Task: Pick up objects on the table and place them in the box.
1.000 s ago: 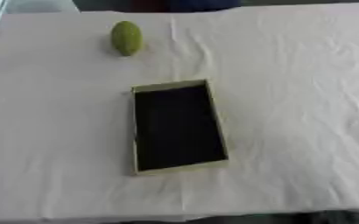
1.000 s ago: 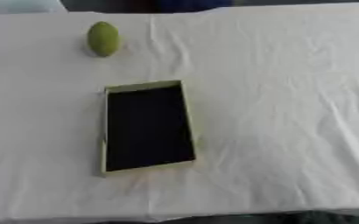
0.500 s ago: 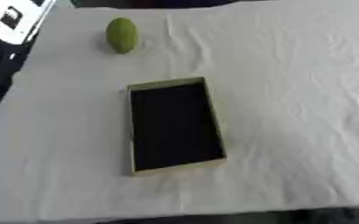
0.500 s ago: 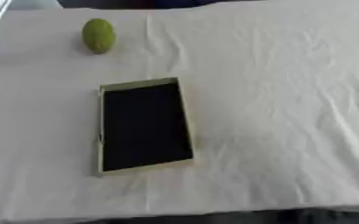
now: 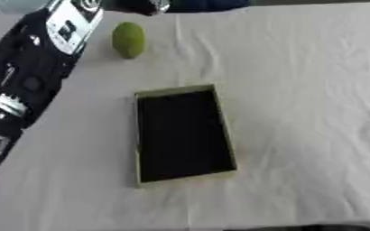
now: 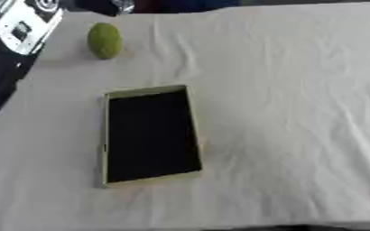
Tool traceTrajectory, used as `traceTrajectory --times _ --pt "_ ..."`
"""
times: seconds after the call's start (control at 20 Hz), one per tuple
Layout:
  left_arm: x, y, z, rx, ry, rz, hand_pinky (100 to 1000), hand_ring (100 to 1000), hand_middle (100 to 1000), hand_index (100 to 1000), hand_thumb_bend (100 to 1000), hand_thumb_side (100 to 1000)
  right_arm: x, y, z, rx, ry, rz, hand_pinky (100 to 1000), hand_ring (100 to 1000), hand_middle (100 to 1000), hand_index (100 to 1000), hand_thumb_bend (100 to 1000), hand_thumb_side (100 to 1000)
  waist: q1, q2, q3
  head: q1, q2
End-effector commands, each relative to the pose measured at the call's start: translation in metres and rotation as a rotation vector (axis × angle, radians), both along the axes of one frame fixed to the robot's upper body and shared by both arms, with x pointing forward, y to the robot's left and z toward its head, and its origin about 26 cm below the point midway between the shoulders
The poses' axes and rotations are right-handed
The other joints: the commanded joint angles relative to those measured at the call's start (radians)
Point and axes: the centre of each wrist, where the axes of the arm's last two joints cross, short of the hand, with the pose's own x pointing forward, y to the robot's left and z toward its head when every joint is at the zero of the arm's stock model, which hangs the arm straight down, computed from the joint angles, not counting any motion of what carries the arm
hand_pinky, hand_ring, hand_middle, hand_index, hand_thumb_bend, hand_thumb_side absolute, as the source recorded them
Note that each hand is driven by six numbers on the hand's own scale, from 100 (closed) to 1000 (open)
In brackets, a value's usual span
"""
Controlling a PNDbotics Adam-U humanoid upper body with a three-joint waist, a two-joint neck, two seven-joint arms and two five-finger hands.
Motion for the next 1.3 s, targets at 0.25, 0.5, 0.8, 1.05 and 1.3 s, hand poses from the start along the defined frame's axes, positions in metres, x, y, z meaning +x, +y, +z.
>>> traceTrajectory --times 0.25,0.5,0.8,1.05,1.3 --pt "0.008 0.01 0.012 0.119 0.047 0.029 949 1000 900 898 608 277 -0.003 0.0 0.009 -0.014 -0.021 0.0 852 711 641 830 100 547 -0.001 -0.015 0.0 -0.01 0.002" --pt "0.009 0.018 0.016 0.188 0.076 0.023 987 1000 925 907 656 100 -0.003 0.0 0.008 -0.011 -0.011 -0.003 853 707 636 827 100 549 0.002 -0.015 0.003 -0.016 0.011" --pt "0.012 0.03 0.019 0.245 0.154 0.062 987 1000 921 911 782 100 -0.004 -0.001 0.007 -0.009 0.002 -0.011 854 703 631 825 100 551 0.008 -0.017 0.004 -0.024 0.017" --pt "0.009 0.034 0.027 0.266 0.204 0.118 958 1000 881 903 786 100 -0.004 -0.001 0.006 -0.005 0.01 -0.017 854 701 628 823 100 552 0.01 -0.016 0.003 -0.023 0.016" --pt "0.007 0.035 0.031 0.253 0.26 0.153 928 1000 850 893 741 100 -0.004 -0.001 0.006 -0.004 0.011 -0.018 855 700 626 822 100 557 0.012 -0.011 0.001 -0.021 0.006"
